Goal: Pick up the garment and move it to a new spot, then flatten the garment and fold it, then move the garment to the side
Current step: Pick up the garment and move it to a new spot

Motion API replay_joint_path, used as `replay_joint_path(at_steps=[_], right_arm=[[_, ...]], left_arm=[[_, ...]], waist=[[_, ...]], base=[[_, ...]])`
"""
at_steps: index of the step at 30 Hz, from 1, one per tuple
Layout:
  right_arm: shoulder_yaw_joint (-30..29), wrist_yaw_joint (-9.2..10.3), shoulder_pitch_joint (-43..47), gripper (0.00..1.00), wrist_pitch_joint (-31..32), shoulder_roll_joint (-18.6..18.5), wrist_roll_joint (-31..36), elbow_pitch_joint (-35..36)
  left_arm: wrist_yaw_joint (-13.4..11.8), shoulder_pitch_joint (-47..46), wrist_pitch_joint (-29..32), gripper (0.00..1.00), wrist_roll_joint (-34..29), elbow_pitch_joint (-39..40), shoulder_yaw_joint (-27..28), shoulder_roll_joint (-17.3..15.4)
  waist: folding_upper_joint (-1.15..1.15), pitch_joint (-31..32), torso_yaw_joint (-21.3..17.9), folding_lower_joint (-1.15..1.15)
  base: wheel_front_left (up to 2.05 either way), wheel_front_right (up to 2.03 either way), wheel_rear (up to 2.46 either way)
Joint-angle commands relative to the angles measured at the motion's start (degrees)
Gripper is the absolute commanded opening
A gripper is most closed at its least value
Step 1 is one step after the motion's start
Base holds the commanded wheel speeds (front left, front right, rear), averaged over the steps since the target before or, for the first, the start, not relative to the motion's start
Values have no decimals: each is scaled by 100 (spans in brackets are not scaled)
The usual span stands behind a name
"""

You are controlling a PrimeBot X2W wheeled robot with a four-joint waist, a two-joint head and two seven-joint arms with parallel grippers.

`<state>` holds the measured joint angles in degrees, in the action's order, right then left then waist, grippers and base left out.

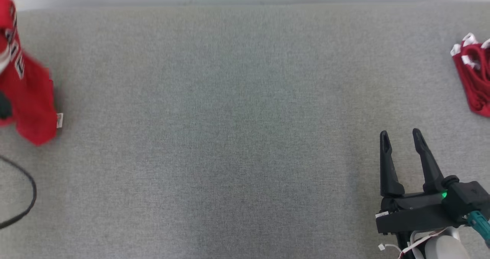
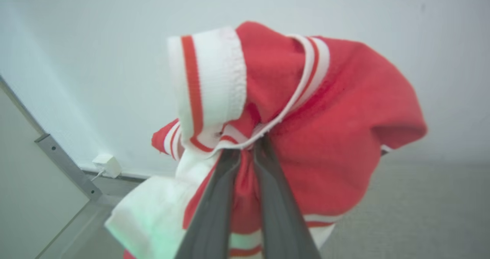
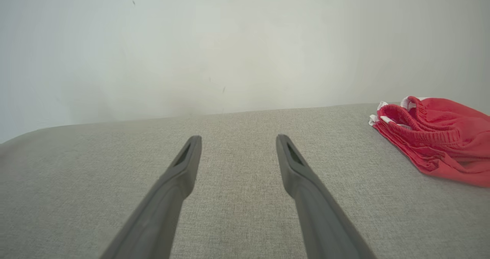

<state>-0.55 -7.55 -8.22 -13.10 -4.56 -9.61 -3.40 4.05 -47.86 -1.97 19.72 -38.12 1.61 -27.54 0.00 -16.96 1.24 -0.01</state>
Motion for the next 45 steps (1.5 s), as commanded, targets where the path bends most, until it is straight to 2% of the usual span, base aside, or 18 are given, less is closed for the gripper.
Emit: replay_joint_path(at_steps=[1, 8, 13, 21, 27, 34, 41, 45], right_arm=[[21, 16, 24, 100, -57, 37, -56, -94], [85, 15, 46, 100, -166, 114, -196, -380], [79, 15, 64, 100, -207, 145, -283, -516], [44, 15, 52, 100, -211, 170, -429, -488], [-62, 15, 110, 100, -213, 172, -535, -432], [-149, 15, 93, 100, -213, 172, -533, -388], [-50, 15, 8, 100, -214, 172, -477, -428], [-17, 15, -31, 100, -213, 170, -429, -447]], left_arm=[[13, -194, -44, 0, -113, 285, -114, 9], [98, -664, 260, 0, -259, 1479, -689, 393], [166, -1059, 557, 0, -201, 2077, -1172, 853], [216, -1289, 666, 0, -116, 2166, -1840, 1638], [169, -987, 458, 0, -4, 1906, -2146, 2129], [77, -232, 139, 0, 223, 1542, -2278, 2288], [-95, 1089, -296, 0, 244, 1084, -2342, 2101], [-81, 1702, -454, 0, 304, 813, -2392, 2017]], waist=[[0, 244, -68, 1], [0, 597, -420, 1], [0, 740, -819, 1], [0, 713, -1527, 1], [0, 613, -1729, 1], [0, 522, -1628, 1], [0, 453, -1349, 1], [0, 435, -1221, 1]], base=[[0, 0, 0], [0, 0, 0], [0, 0, 0], [0, 0, 0], [0, 0, 0], [0, 0, 0], [0, 0, 0], [0, 0, 0]])
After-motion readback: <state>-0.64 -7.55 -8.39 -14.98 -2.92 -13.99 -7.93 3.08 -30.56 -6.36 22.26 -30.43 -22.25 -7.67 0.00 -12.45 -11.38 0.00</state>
